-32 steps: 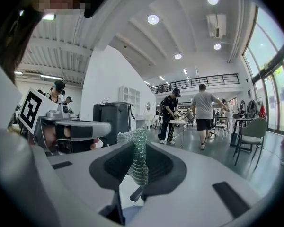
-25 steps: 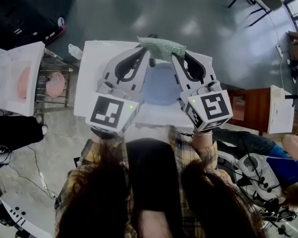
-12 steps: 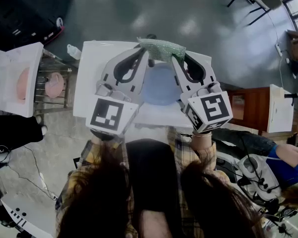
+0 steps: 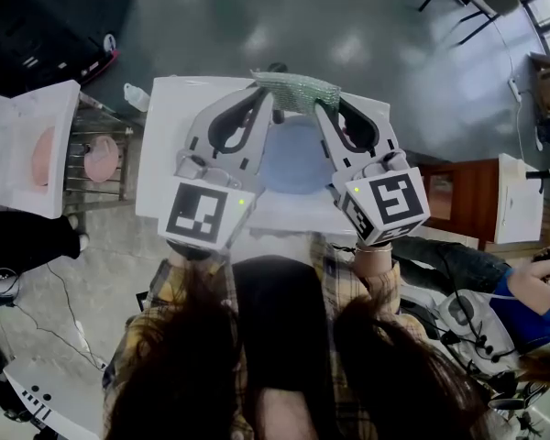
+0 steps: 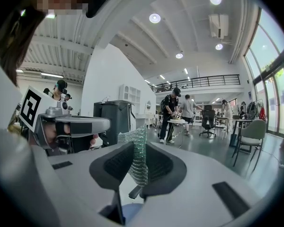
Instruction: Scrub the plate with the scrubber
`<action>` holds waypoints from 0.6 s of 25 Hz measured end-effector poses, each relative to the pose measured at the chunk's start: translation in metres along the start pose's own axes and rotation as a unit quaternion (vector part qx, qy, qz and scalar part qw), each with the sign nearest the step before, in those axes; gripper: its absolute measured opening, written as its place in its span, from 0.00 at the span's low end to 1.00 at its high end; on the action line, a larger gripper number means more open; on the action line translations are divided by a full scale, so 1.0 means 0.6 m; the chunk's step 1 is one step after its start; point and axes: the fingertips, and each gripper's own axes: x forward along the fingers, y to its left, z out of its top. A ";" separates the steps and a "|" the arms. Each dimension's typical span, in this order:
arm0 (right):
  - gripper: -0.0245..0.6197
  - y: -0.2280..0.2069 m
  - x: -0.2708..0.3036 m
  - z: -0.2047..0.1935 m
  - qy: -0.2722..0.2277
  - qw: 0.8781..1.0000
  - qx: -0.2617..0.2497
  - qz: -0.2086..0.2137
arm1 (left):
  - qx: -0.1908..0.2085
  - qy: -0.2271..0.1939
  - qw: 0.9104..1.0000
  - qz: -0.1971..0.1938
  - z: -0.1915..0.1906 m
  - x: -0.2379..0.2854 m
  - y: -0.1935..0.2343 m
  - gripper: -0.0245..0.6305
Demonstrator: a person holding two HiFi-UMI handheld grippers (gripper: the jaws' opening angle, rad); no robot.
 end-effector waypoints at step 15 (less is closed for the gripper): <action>0.17 0.000 -0.003 0.004 -0.006 1.000 0.001 0.002 | 0.012 -0.008 1.000 0.005 0.011 0.012 -0.009 0.06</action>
